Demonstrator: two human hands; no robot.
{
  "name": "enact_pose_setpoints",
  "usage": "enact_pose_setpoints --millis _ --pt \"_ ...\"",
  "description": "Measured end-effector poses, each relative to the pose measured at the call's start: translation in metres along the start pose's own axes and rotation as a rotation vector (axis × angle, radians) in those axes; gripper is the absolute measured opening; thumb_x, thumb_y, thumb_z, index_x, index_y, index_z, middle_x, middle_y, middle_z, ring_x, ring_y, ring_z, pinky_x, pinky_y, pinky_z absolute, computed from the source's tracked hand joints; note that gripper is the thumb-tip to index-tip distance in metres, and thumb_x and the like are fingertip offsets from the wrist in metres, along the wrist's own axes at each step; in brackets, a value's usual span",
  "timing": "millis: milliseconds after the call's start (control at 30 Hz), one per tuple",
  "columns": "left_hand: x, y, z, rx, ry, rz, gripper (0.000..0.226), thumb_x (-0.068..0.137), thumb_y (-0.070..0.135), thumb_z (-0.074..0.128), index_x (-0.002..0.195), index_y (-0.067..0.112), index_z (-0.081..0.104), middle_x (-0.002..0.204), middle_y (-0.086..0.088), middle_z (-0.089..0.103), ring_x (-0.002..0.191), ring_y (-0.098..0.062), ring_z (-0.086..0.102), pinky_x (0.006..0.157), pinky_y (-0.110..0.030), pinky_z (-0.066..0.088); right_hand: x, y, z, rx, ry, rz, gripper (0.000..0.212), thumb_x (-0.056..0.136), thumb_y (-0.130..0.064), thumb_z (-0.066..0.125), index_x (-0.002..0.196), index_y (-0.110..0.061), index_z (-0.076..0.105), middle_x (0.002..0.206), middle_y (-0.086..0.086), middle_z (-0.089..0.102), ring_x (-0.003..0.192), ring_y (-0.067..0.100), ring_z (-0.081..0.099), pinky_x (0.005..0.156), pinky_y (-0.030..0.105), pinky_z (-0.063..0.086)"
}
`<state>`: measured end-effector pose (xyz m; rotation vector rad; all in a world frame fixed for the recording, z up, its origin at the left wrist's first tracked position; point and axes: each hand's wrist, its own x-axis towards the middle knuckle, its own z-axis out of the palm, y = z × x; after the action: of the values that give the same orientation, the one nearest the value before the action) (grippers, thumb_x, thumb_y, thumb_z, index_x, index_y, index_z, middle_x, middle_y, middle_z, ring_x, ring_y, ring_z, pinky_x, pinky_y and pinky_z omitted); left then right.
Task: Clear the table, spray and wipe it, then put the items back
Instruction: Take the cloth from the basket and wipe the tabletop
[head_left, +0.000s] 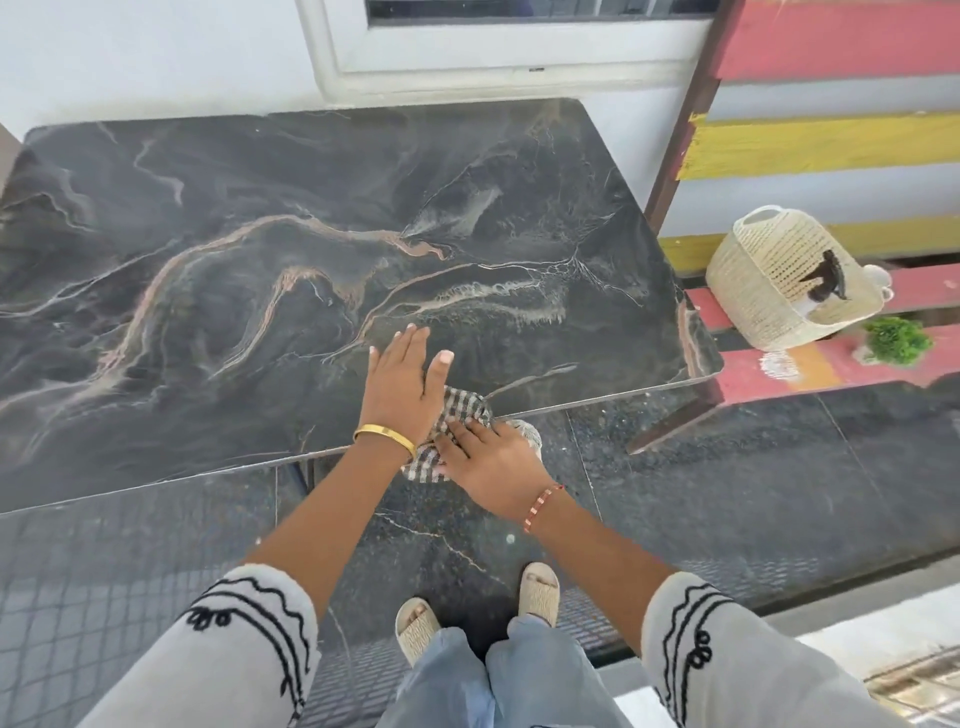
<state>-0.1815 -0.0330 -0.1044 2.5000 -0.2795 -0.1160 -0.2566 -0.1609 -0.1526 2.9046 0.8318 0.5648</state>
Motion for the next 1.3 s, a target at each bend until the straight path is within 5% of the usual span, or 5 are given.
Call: enact_pose_setpoints --millis 167,433,733,967,1300 --pt "0.003 0.017 -0.006 -0.013 0.03 0.008 0.052 0.097 0.038 0.023 0.14 0.01 0.031 0.15 -0.009 0.031 0.142 -0.022 0.022 0.117 -0.041 0.001 -0.008 0.045 -0.029 0.502 -0.454 0.571 0.029 0.096 -0.039 0.044 0.097 -0.013 0.057 0.076 0.005 0.065 0.072 0.027 0.06 0.063 0.032 0.043" --pt "0.002 0.015 -0.011 -0.041 0.065 -0.037 0.051 0.097 0.037 0.023 0.14 0.011 0.033 0.149 -0.01 0.033 0.141 -0.024 0.024 0.119 -0.044 0.006 0.041 0.105 -0.054 1.912 -0.285 1.412 0.027 0.093 -0.026 0.052 0.09 -0.004 0.066 0.082 0.01 0.069 0.076 0.023 0.066 0.079 0.034 0.055" --pt "-0.001 -0.004 -0.007 -0.037 0.044 -0.082 0.052 0.097 0.038 0.023 0.139 0.009 0.034 0.149 -0.011 0.032 0.141 -0.023 0.024 0.118 -0.043 0.007 0.03 0.127 -0.032 0.349 0.128 1.068 0.035 0.096 -0.029 0.043 0.11 -0.002 0.062 0.108 0.022 0.061 0.101 0.037 0.053 0.087 0.04 0.038" --pt "0.002 0.006 0.002 0.019 -0.033 -0.015 0.054 0.096 0.039 0.024 0.141 0.01 0.029 0.151 -0.01 0.028 0.142 -0.022 0.019 0.118 -0.041 0.003 0.021 0.106 0.011 0.193 -0.504 0.481 0.059 0.097 -0.046 0.027 0.15 -0.021 0.014 0.159 0.01 0.009 0.146 0.028 0.007 0.117 0.048 0.009" --pt "0.019 0.024 0.022 0.087 -0.049 -0.061 0.053 0.097 0.04 0.024 0.141 0.011 0.029 0.151 -0.009 0.027 0.142 -0.022 0.019 0.118 -0.041 0.003 0.023 0.125 0.016 0.22 -0.417 0.289 0.07 0.089 -0.059 0.035 0.146 -0.018 0.029 0.156 0.014 0.018 0.145 0.028 0.012 0.119 0.045 0.003"
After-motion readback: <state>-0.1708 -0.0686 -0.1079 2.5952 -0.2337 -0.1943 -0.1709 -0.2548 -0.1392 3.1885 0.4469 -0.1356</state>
